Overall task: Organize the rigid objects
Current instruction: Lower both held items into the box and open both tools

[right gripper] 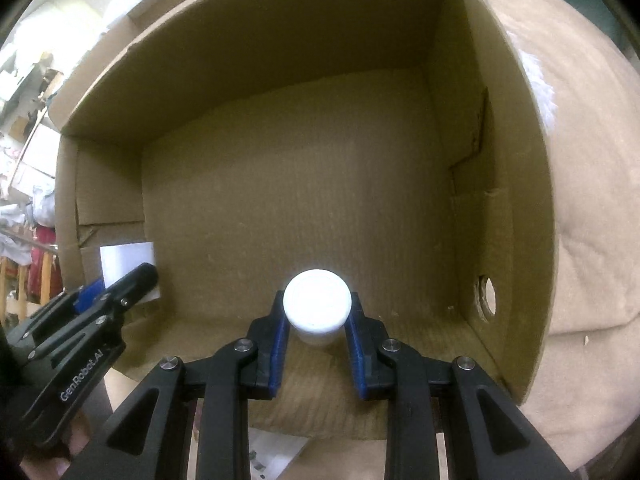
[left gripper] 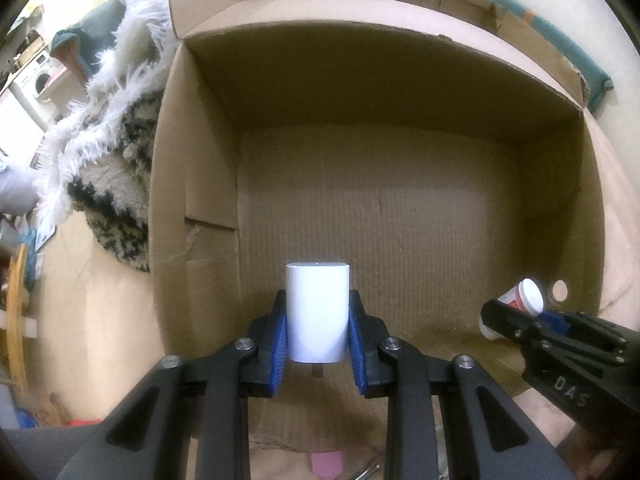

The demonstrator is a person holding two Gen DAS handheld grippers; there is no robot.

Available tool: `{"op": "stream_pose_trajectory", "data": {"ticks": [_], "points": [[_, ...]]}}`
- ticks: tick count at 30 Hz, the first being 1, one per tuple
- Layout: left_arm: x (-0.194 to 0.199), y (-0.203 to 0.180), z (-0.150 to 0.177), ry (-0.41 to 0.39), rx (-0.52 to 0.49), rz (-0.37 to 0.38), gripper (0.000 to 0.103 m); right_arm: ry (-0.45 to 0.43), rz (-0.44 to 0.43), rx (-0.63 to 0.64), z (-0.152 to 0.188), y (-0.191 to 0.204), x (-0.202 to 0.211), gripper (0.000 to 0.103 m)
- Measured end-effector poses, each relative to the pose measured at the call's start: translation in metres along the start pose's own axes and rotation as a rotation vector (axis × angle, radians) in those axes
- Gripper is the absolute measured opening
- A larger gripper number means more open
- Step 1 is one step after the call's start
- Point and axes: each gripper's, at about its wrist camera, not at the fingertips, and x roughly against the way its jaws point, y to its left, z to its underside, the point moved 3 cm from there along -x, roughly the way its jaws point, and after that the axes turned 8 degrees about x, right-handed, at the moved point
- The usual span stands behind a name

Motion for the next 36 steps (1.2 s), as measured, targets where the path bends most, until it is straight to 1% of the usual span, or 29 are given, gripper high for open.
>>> {"op": "stream_pose_trajectory", "data": {"ticks": [9, 10, 14, 16, 17, 18, 19, 20, 21, 24, 26, 28, 36], "points": [[-0.004, 0.001, 0.0, 0.013, -0.003, 0.0, 0.024, 0.008, 0.014, -0.005, -0.009, 0.003, -0.008, 0.028], [-0.001, -0.004, 0.004, 0.015, -0.003, -0.001, 0.024, 0.007, 0.013, -0.006, -0.009, 0.005, -0.009, 0.028], [-0.004, -0.004, 0.007, 0.015, -0.007, 0.0, 0.024, -0.009, 0.001, -0.011, -0.01, 0.005, -0.007, 0.028], [-0.003, -0.005, 0.008, 0.01, -0.016, 0.003, 0.025, -0.026, -0.023, -0.023, -0.013, 0.006, -0.004, 0.029], [-0.002, -0.007, 0.008, 0.004, -0.025, 0.003, 0.028, -0.038, -0.036, -0.029, -0.015, 0.006, -0.002, 0.036], [0.0, -0.008, 0.008, 0.0, -0.031, 0.003, 0.04, -0.05, -0.045, -0.032, -0.016, 0.006, 0.0, 0.043], [0.002, -0.009, 0.007, -0.008, -0.041, 0.005, 0.048, -0.068, -0.053, -0.039, -0.018, 0.006, 0.003, 0.067], [0.007, -0.012, 0.009, -0.018, -0.046, 0.007, 0.064, -0.092, -0.06, -0.046, -0.019, 0.007, 0.007, 0.076], [0.01, -0.012, 0.008, -0.031, -0.049, 0.009, 0.071, -0.117, -0.075, -0.051, -0.022, 0.007, 0.012, 0.076], [0.015, -0.015, 0.007, -0.044, -0.063, 0.018, 0.071, -0.144, -0.093, -0.055, -0.025, 0.01, 0.018, 0.081], [0.014, -0.016, 0.008, -0.04, -0.071, 0.023, 0.071, -0.164, -0.106, -0.07, -0.027, 0.008, 0.022, 0.09], [0.013, -0.016, 0.008, -0.036, -0.073, 0.019, 0.071, -0.177, -0.114, -0.083, -0.03, 0.007, 0.024, 0.094], [0.015, -0.009, 0.005, -0.032, -0.032, 0.017, 0.071, -0.18, -0.113, -0.097, -0.029, 0.003, 0.027, 0.094]]}}
